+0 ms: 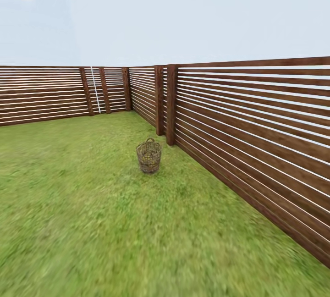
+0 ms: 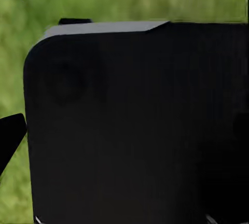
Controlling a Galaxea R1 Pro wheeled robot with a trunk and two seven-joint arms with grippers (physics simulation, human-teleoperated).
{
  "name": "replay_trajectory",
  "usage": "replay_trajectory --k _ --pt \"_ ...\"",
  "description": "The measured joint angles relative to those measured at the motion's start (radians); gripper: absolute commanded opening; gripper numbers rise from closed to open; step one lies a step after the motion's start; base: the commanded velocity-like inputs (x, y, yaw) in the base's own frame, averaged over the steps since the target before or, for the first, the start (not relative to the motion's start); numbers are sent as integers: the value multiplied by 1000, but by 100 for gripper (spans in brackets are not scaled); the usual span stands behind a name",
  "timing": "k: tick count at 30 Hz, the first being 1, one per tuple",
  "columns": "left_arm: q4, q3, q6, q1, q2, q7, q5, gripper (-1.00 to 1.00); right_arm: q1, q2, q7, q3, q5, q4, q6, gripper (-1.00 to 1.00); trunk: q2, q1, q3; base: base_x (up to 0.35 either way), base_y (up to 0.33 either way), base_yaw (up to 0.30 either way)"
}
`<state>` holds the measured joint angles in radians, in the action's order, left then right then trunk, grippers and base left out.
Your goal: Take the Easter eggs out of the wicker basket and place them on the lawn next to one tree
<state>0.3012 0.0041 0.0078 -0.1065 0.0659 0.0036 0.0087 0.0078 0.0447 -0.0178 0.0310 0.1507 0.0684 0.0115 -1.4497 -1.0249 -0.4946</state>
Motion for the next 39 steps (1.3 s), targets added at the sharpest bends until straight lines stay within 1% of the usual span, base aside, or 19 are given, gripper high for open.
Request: replay_trajectory --k 1,3,4,6,8,9,11,12,13,14,15,17,18,20,23,27,30,32,39 --pt "47 0 7 0 1 5 2 100 0 1 -2 -1 -2 -16 3 100 0 0 0 8 1 0" --pt "226 2 93 1 0 67 17 100 -3 -13 -10 -5 -3 -231 73 100 0 0 1 4 0 0" --pt "306 8 166 1 -2 110 31 100 -3 -28 -15 -9 -5 -352 171 100 0 0 1 2 0 0" --pt "421 44 315 5 -6 186 83 100 -5 -68 -21 -23 -26 -603 446 100 0 0 1 1 0 0" --pt "457 93 385 35 -12 236 150 100 -12 -96 -26 -36 -76 -842 646 100 0 0 1 0 0 0" --pt "446 125 397 72 -20 256 183 100 -21 -102 -30 -40 -99 -947 701 100 0 0 1 0 0 0" --pt "434 147 401 100 -26 264 203 100 -29 -105 -35 -41 -110 -997 724 100 0 0 1 0 0 0" --pt "378 210 413 184 -53 270 269 100 -77 -97 -54 -43 -124 -1048 784 100 0 0 0 0 0 0" --pt "336 253 425 313 -77 271 324 100 -152 -85 -69 -44 -131 -1059 819 100 0 0 1 0 0 0" --pt "299 279 438 401 -94 274 359 100 -200 -74 -84 -44 -133 -1032 844 100 0 0 1 0 0 0" --pt "239 301 461 467 -115 279 371 100 -291 -68 -119 -44 -134 -929 859 100 1 0 1 0 0 0" --pt "168 315 474 521 -137 279 346 100 -398 -81 -154 -46 -134 -831 854 100 0 0 1 0 0 0" --pt "131 320 483 543 -145 272 301 100 -459 -122 -168 -47 -134 -750 821 100 0 0 1 0 0 0" --pt "109 322 504 552 -148 233 274 100 -489 -164 -170 -48 -144 -691 786 100 0 0 1 0 0 0" --pt "100 319 582 557 -148 123 255 100 -503 -184 -169 -48 -147 -659 773 100 0 0 1 0 0 0" --pt "109 322 664 558 -149 77 203 100 -507 -174 -170 -40 -146 -645 793 100 0 0 1 0 0 0" --pt "112 322 672 559 -148 71 152 100 -507 -166 -169 -38 -145 -638 794 100 0 0 1 0 0 0" --pt "112 324 669 559 -148 71 100 100 -507 -164 -171 -36 -144 -636 790 100 0 0 1 0 0 0" --pt "113 323 663 559 -147 68 75 100 -507 -134 -178 -34 -135 -624 787 100 0 0 1 33 0 0"
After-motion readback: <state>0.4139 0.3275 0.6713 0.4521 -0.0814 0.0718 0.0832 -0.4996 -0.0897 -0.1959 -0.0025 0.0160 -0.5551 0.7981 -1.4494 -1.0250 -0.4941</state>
